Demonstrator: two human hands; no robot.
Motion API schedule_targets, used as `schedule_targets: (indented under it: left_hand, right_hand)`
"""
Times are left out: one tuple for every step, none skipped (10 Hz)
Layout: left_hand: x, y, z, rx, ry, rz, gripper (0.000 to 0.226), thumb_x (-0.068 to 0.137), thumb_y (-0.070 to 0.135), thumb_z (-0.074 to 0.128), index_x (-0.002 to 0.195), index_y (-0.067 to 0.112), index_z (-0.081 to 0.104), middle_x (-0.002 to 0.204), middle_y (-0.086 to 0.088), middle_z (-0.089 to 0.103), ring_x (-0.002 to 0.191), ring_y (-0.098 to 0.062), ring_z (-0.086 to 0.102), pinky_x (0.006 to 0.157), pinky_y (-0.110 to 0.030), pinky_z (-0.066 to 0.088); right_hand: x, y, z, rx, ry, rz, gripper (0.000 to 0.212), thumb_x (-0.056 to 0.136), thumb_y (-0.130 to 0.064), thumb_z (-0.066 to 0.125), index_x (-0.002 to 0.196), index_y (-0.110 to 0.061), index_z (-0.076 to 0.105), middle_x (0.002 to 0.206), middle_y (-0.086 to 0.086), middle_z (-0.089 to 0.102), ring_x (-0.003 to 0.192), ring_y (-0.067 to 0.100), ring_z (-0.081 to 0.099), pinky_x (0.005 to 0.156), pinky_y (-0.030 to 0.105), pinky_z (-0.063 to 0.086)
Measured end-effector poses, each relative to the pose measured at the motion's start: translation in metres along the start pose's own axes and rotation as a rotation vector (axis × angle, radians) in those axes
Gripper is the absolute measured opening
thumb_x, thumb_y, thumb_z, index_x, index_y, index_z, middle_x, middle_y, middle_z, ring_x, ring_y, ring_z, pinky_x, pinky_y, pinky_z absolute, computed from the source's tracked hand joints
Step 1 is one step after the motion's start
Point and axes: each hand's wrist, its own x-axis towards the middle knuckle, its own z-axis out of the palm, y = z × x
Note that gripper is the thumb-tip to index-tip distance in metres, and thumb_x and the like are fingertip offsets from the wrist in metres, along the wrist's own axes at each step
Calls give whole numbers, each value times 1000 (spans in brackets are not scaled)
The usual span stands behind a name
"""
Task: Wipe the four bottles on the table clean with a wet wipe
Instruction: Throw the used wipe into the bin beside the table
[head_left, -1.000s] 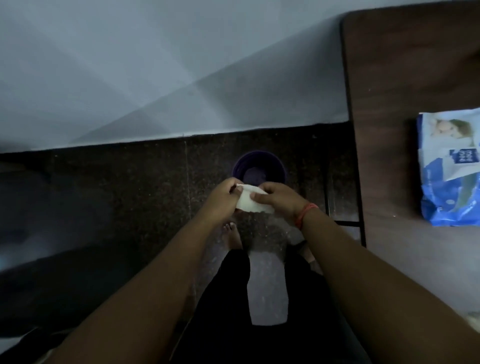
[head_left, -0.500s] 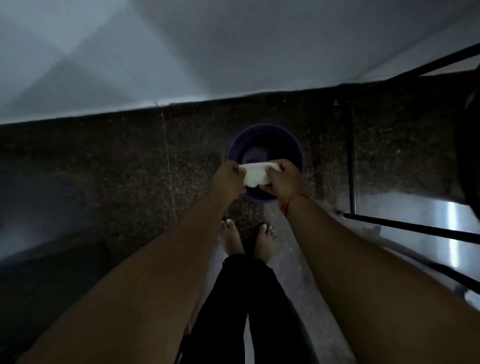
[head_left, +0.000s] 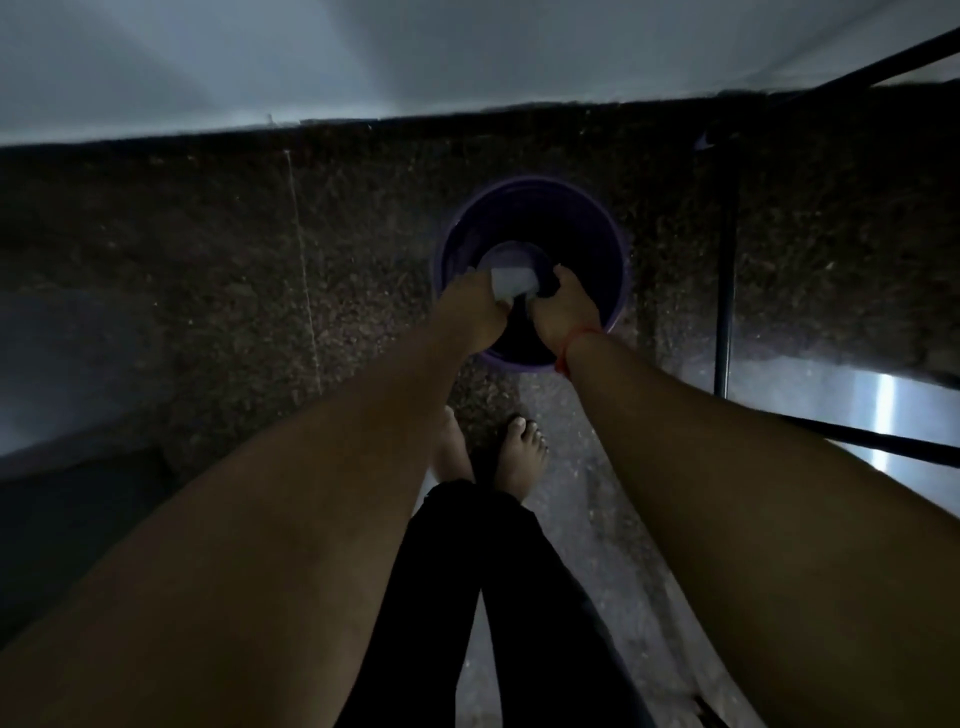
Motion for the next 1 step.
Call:
schedule_targets:
  left_hand:
    - [-28, 1, -12, 152, 54, 1, 62, 103, 34, 46, 153, 5, 26, 157, -24, 31, 148, -40, 25, 118, -54, 27]
  right_hand:
    - [-31, -9, -2, -150, 1, -86, 69, 101, -19, 53, 159, -12, 17, 161, 12, 29, 143, 32, 36, 117, 38, 32]
